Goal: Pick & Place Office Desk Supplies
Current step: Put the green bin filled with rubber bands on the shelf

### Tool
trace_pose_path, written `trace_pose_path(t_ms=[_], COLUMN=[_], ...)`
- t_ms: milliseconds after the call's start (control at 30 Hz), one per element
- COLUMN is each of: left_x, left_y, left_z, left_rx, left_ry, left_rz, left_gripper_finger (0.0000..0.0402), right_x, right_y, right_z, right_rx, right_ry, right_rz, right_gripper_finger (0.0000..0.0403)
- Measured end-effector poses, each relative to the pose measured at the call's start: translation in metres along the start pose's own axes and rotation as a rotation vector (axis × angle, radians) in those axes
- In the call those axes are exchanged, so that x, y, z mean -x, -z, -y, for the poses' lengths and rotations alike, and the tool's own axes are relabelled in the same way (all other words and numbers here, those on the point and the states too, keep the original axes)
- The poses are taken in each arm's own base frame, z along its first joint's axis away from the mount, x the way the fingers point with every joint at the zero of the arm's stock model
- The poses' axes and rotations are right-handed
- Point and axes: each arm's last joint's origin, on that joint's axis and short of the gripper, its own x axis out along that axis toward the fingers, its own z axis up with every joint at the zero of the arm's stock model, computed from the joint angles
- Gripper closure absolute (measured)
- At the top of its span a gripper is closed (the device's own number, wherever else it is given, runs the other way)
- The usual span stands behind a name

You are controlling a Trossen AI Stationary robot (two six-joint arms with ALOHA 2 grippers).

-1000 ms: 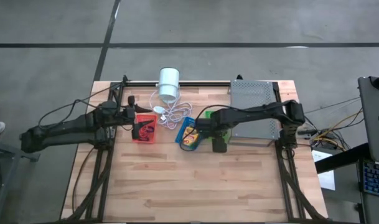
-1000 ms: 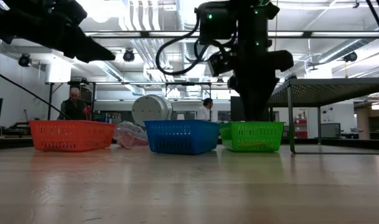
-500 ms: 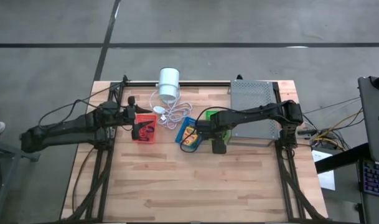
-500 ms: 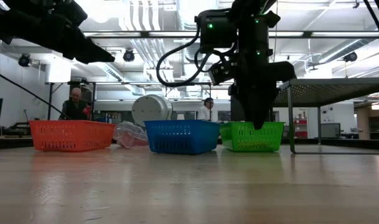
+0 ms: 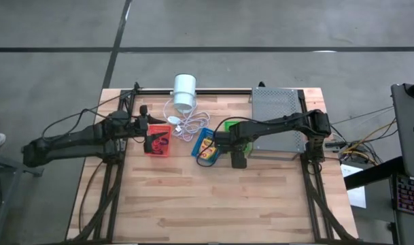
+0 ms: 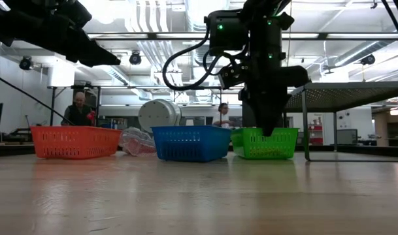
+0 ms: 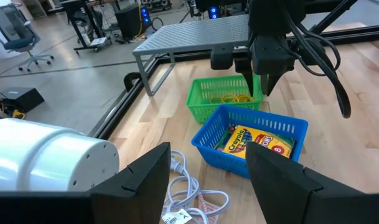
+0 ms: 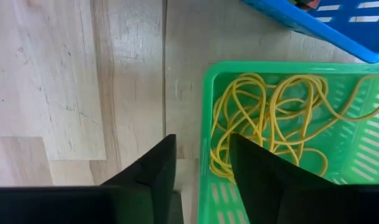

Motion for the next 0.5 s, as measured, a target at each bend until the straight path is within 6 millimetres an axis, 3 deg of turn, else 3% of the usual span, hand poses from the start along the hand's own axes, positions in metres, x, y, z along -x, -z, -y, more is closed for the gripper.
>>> trace_pose_path(t_ms=[367, 500], left_x=[0.0000, 0.0000], left_y=[0.0000, 0.0000], left_z=[0.0000, 0.0000], left_rx=[0.000, 0.000], left_ry=[0.000, 0.000], left_rz=[0.000, 0.000], left_gripper_finger=[0.0188, 0.0189], right_x=[0.0001, 0.0001], right_y=[-0.0002, -0.0003], right_z=[0.0018, 0.0026], right_rx=[-0.015, -0.016], right_ry=[0.060, 0.082], right_rz=[0.001, 0.002], right_gripper_finger=[0.0368, 0.0388])
